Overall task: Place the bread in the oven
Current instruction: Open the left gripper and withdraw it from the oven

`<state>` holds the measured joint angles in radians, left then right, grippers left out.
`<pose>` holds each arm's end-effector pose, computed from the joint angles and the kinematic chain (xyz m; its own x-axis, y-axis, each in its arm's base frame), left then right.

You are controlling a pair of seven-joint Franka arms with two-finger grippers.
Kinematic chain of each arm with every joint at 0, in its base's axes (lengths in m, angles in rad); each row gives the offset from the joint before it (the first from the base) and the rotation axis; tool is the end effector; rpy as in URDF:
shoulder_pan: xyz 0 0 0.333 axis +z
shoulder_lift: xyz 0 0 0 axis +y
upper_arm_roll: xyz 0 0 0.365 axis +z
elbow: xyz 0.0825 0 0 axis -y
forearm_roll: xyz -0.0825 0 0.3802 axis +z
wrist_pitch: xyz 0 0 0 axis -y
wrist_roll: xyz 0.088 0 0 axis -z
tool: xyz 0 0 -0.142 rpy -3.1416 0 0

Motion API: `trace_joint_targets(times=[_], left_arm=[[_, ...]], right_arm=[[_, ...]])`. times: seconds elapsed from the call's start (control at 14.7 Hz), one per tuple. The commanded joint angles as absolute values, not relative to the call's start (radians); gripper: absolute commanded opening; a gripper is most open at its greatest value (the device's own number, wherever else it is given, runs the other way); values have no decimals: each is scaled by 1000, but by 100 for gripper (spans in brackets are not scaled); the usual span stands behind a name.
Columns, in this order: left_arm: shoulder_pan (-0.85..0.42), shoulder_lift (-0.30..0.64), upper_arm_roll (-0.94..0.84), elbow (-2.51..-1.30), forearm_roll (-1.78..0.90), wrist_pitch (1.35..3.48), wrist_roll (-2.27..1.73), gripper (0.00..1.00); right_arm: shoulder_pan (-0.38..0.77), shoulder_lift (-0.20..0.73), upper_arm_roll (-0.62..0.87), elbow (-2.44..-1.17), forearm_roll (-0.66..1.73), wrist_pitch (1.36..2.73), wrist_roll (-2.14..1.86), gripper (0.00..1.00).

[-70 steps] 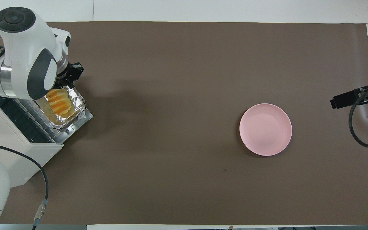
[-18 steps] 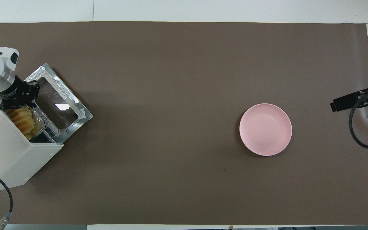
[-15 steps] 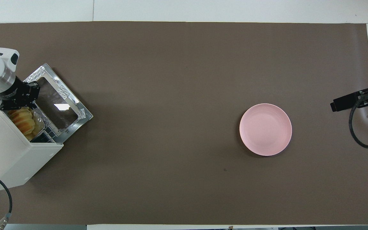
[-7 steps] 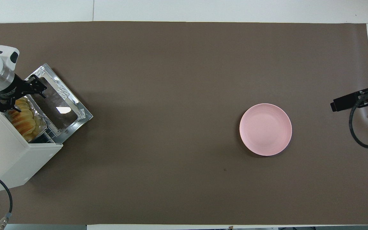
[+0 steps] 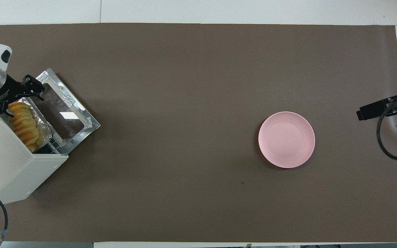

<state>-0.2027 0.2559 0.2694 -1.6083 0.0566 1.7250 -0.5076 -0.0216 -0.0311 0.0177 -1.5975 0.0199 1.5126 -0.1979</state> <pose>0.6253 0.0333 0.4873 0.8445 0.5326 -0.0550 0.5178 -0.8385 -0.1695 0.5312 0.0010 0.6381 0.9798 0.1939 -0.0489 0.1926 -0.9808 -0.0295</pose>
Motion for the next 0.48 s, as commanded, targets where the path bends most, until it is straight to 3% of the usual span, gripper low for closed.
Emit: trace_joint_targets(times=[0.0,0.41], left_arm=[[-202,241,264,-1546,63,1664,-480,100],[-186,95,270,-1552,45,1661,-211,100]], right_arm=[[-31,-55,21,-1621,29,1505,-187,100],[-31,-55,21,-1621,29,1505,-187,100]])
